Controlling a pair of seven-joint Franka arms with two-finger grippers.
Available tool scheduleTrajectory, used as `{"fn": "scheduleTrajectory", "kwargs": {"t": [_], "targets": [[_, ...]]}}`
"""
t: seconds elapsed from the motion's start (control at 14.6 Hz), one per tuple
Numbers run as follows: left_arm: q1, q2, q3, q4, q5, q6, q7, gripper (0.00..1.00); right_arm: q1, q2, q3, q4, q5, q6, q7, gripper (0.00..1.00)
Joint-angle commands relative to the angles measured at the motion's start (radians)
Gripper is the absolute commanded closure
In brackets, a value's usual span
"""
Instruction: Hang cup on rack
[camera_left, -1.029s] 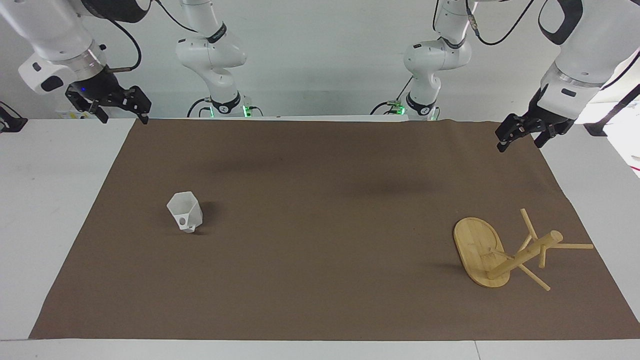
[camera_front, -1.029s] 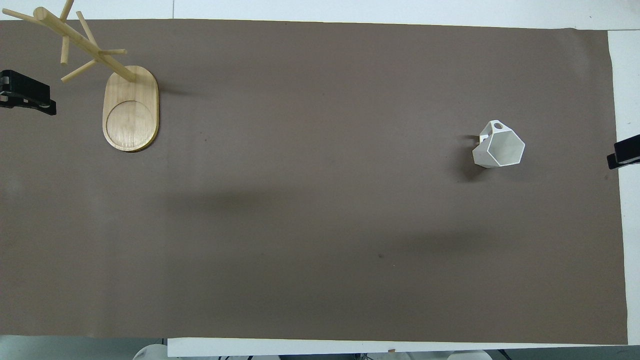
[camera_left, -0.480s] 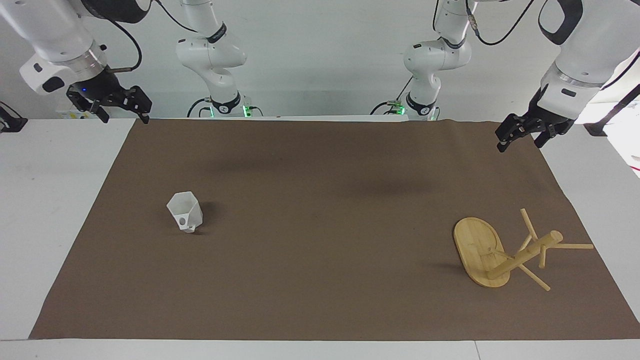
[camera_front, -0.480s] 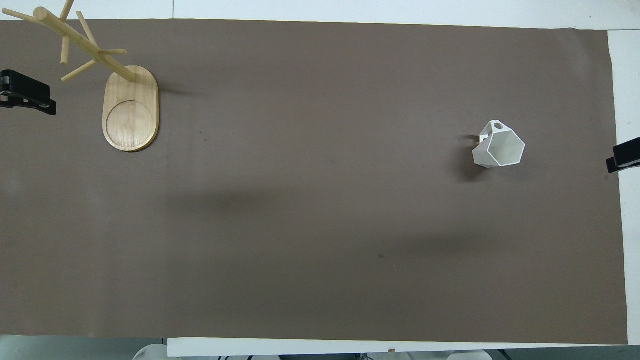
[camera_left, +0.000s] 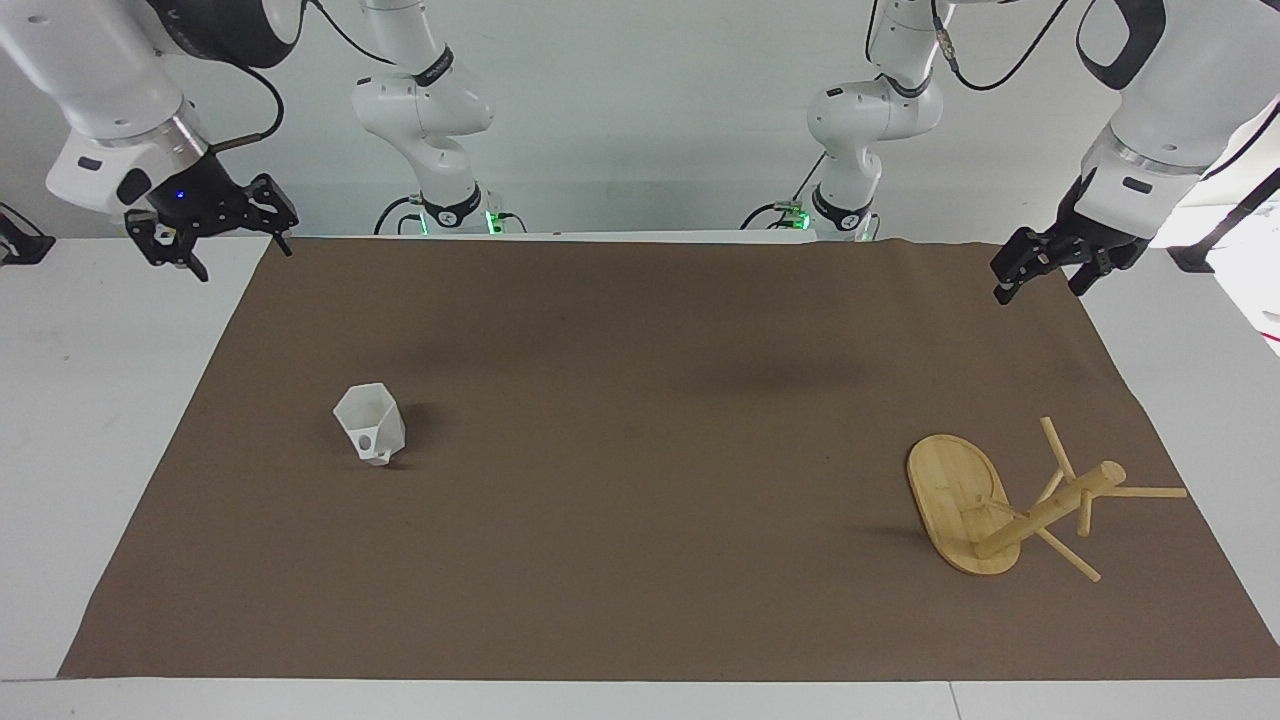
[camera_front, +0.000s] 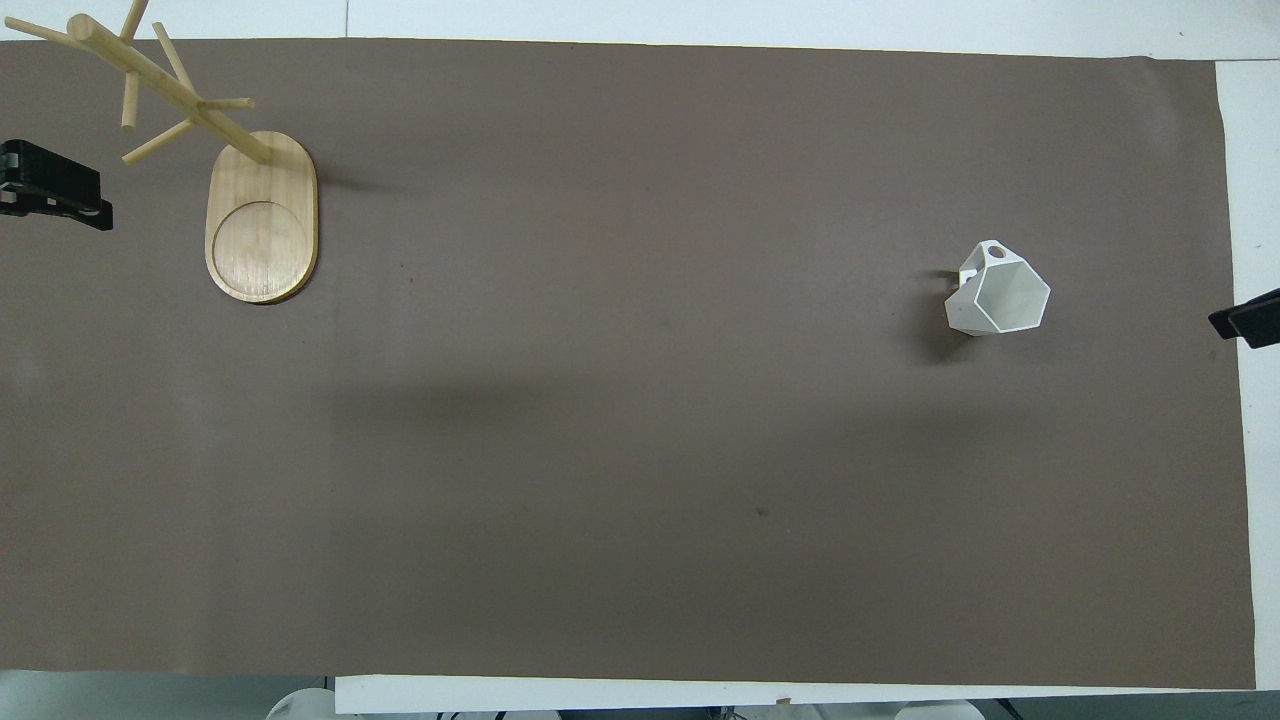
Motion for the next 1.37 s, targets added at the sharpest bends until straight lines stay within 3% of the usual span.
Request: {"fn": "scheduleTrajectory", "kwargs": {"t": [0.0, 0.14, 0.41, 0.55, 0.75, 1.03, 1.3], "targets": [[0.001, -0.032, 0.000, -0.042, 0.018, 0.022, -0.008, 0.00, -0.147, 0.049, 0.001, -0.089, 0.206, 0.059, -0.447, 0.00], [0.001, -0.032, 0.000, -0.042, 0.018, 0.022, -0.010, 0.00, -0.221, 0.145, 0.001, -0.075, 0.359, 0.054, -0.740, 0.00], [0.001, -0.032, 0.000, -0.042, 0.018, 0.022, -0.010, 0.00, -0.314, 0.349, 0.003, -0.057, 0.635, -0.059, -1.145, 0.00], [0.001, -0.032, 0.000, -0.042, 0.018, 0.022, -0.010, 0.00, -0.327, 0.464, 0.009, 0.033, 0.723, -0.134, -1.301, 0.00], [0.001, -0.032, 0.000, -0.042, 0.018, 0.022, -0.010, 0.00, -0.377, 0.618, 0.059, 0.149, 0.786, -0.232, -1.421, 0.00], [0.001, -0.032, 0.000, -0.042, 0.018, 0.022, -0.010, 0.00, -0.520, 0.848, 0.266, 0.343, 0.802, -0.299, -1.427, 0.00], [0.001, -0.032, 0.000, -0.042, 0.018, 0.022, -0.008, 0.00, -0.514, 0.847, 0.266, 0.333, 0.780, -0.296, -1.442, 0.00]]}}
